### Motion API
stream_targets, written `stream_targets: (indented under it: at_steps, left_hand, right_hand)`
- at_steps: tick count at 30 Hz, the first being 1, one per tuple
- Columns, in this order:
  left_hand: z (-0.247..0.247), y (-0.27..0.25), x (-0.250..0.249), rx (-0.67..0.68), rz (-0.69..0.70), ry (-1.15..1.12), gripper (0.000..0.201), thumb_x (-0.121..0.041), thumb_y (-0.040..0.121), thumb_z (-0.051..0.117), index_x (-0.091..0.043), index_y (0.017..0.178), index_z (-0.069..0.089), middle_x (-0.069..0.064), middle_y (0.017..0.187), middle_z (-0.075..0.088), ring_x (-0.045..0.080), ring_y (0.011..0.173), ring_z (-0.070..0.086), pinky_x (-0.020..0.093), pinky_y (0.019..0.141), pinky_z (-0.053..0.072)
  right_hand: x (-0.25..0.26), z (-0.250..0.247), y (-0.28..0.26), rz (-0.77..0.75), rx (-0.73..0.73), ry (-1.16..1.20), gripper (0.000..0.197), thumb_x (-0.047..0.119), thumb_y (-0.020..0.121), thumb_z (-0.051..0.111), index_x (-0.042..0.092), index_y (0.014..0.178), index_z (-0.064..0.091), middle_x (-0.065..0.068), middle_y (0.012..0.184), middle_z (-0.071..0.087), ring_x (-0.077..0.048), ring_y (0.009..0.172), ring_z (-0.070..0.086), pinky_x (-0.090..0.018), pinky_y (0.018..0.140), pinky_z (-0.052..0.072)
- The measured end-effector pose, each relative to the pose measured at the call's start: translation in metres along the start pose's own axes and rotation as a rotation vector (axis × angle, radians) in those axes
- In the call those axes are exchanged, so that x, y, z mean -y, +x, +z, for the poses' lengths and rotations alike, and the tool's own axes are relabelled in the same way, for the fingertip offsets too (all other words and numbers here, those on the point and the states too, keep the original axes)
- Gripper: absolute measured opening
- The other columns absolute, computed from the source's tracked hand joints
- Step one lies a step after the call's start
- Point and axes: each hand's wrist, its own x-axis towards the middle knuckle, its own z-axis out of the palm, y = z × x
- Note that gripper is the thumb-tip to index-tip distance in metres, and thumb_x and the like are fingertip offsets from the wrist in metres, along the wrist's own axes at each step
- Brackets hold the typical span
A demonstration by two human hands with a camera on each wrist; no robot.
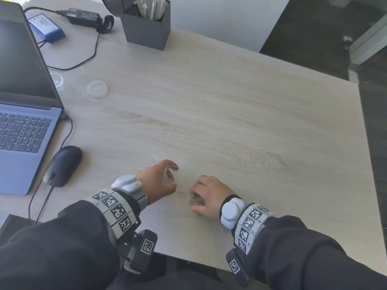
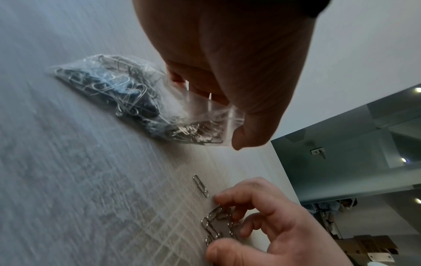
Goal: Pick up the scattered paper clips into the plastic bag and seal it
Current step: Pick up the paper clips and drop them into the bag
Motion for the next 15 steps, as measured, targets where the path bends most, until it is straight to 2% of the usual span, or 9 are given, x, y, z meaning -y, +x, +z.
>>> stream_targets:
  at_steps: [5, 8, 11, 15]
  left_hand:
    - [0.001, -0.001, -0.001, 0.012, 0.005, 0.005, 0.037, -0.024, 0.084, 0.066, -0.048, 0.107, 0.050, -0.017, 0.090, 0.068, 0.003, 0.072, 0.063, 0.022, 0.066, 0.043]
    - [0.000, -0.001, -0.001, 0.020, 0.002, 0.001, 0.038, -0.025, 0.083, 0.067, -0.049, 0.107, 0.050, -0.019, 0.090, 0.067, 0.001, 0.074, 0.063, 0.022, 0.066, 0.043]
    - [-0.002, -0.001, 0.000, 0.020, 0.002, -0.022, 0.037, -0.030, 0.079, 0.068, -0.048, 0.107, 0.051, -0.018, 0.091, 0.068, 0.004, 0.077, 0.064, 0.023, 0.069, 0.045]
    - [-0.004, -0.002, 0.002, 0.027, -0.011, -0.042, 0.038, -0.034, 0.075, 0.065, -0.048, 0.107, 0.051, -0.017, 0.092, 0.068, 0.007, 0.083, 0.067, 0.029, 0.077, 0.053]
  right_hand:
    - [-0.009, 0.007, -0.003, -0.092, -0.047, -0.003, 0.021, 0.025, 0.085, 0.062, 0.021, 0.105, 0.067, -0.001, 0.111, 0.055, -0.026, 0.100, 0.049, -0.043, 0.076, 0.050]
    - [-0.019, 0.006, -0.007, -0.107, -0.087, -0.023, 0.010, 0.018, 0.086, 0.060, 0.020, 0.093, 0.068, -0.002, 0.102, 0.058, -0.027, 0.091, 0.052, -0.039, 0.069, 0.049]
    - [-0.027, 0.000, -0.014, -0.084, -0.082, -0.026, 0.011, 0.017, 0.085, 0.059, 0.019, 0.090, 0.068, -0.002, 0.100, 0.058, -0.026, 0.090, 0.053, -0.036, 0.069, 0.047]
    - [-0.023, -0.007, -0.017, -0.072, -0.076, -0.030, 0.010, 0.028, 0.082, 0.058, 0.024, 0.087, 0.066, 0.002, 0.098, 0.058, -0.023, 0.092, 0.052, -0.041, 0.070, 0.051]
